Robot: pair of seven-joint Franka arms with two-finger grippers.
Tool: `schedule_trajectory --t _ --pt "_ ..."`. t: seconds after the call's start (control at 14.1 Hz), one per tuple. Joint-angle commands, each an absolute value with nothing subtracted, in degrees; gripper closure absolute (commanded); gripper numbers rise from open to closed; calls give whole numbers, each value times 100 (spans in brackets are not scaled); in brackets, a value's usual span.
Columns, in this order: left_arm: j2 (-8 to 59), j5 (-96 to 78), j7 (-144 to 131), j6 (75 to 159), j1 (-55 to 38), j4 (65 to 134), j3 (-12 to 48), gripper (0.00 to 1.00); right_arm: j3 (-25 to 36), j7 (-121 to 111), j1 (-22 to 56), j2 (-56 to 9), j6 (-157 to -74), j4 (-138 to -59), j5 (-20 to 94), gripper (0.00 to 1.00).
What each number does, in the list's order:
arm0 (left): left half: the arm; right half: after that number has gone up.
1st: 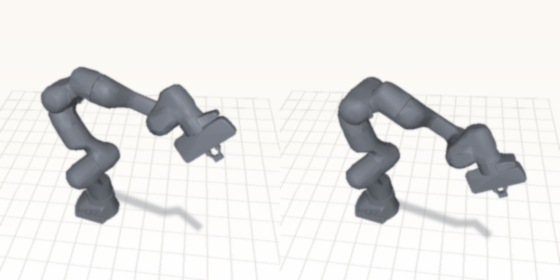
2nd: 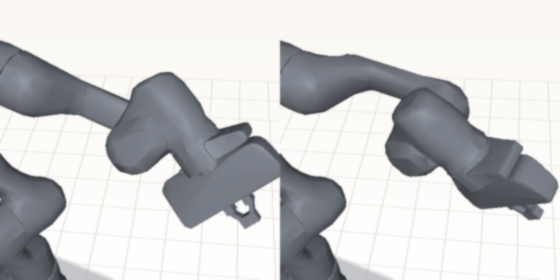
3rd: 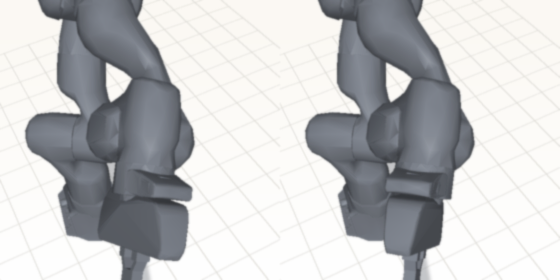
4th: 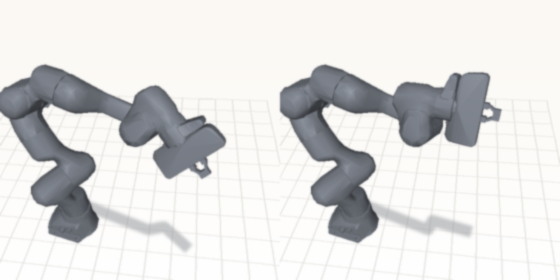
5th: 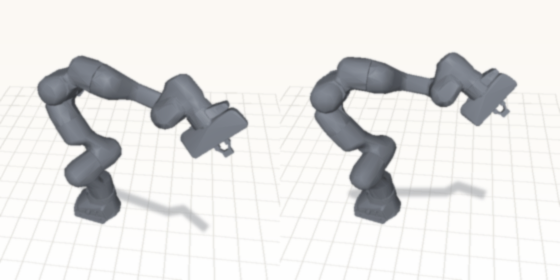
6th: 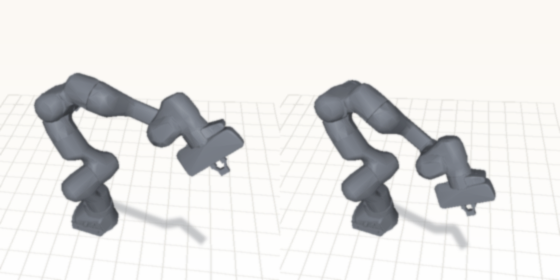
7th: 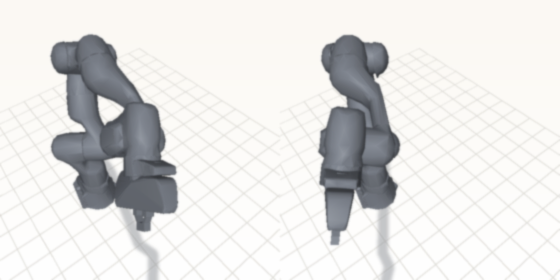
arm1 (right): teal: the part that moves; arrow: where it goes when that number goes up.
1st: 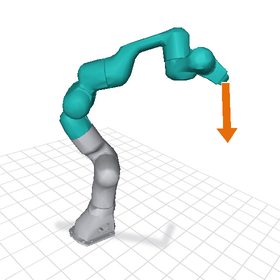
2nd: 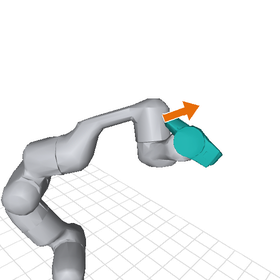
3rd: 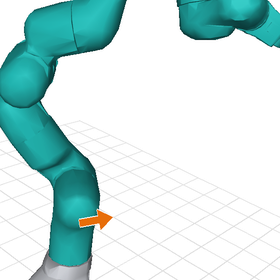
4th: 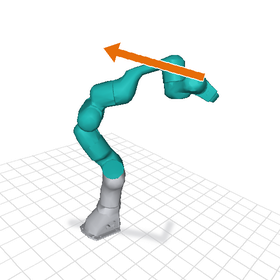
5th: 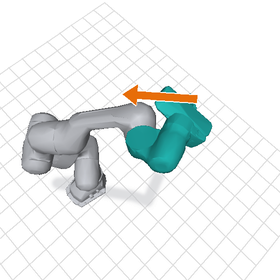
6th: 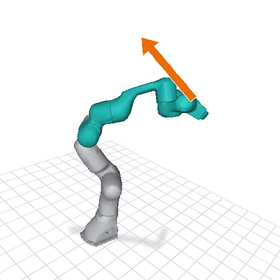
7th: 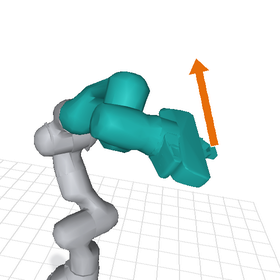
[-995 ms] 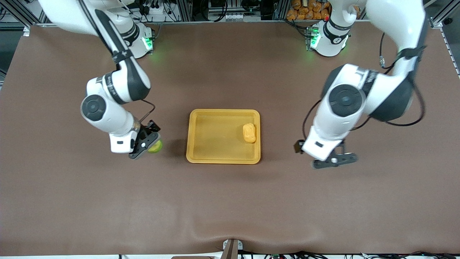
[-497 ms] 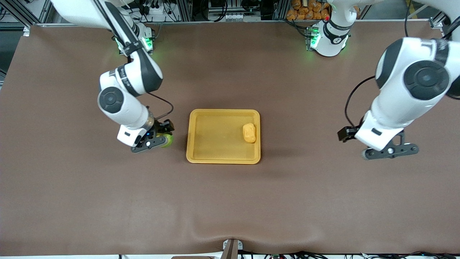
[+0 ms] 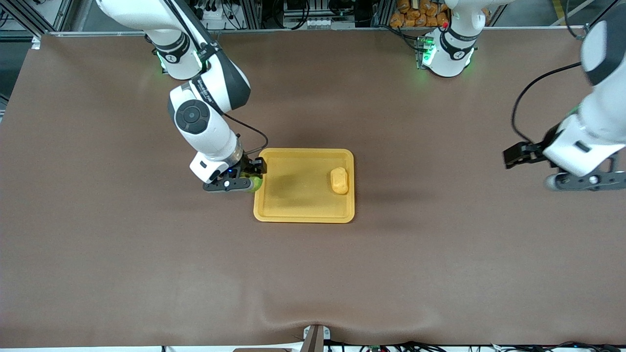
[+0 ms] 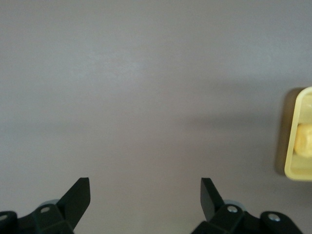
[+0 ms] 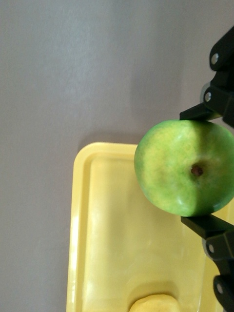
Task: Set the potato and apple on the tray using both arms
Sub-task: 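Carry the apple with the right gripper onto the tray while the left gripper retracts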
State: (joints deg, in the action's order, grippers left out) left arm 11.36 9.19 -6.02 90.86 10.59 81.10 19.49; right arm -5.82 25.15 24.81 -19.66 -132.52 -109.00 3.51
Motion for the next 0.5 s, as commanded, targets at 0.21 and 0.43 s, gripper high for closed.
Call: schedule_trajectory --t 0.21,0.43 --pt "353 615 -18 8552 125 8454 749 0 -545 2795 2873 -2469 -13816 -10811 352 78" --pt "-7 335 -9 8578 -473 8805 19 0 -536 2996 3067 -2715 -14070 -10802 317 78"
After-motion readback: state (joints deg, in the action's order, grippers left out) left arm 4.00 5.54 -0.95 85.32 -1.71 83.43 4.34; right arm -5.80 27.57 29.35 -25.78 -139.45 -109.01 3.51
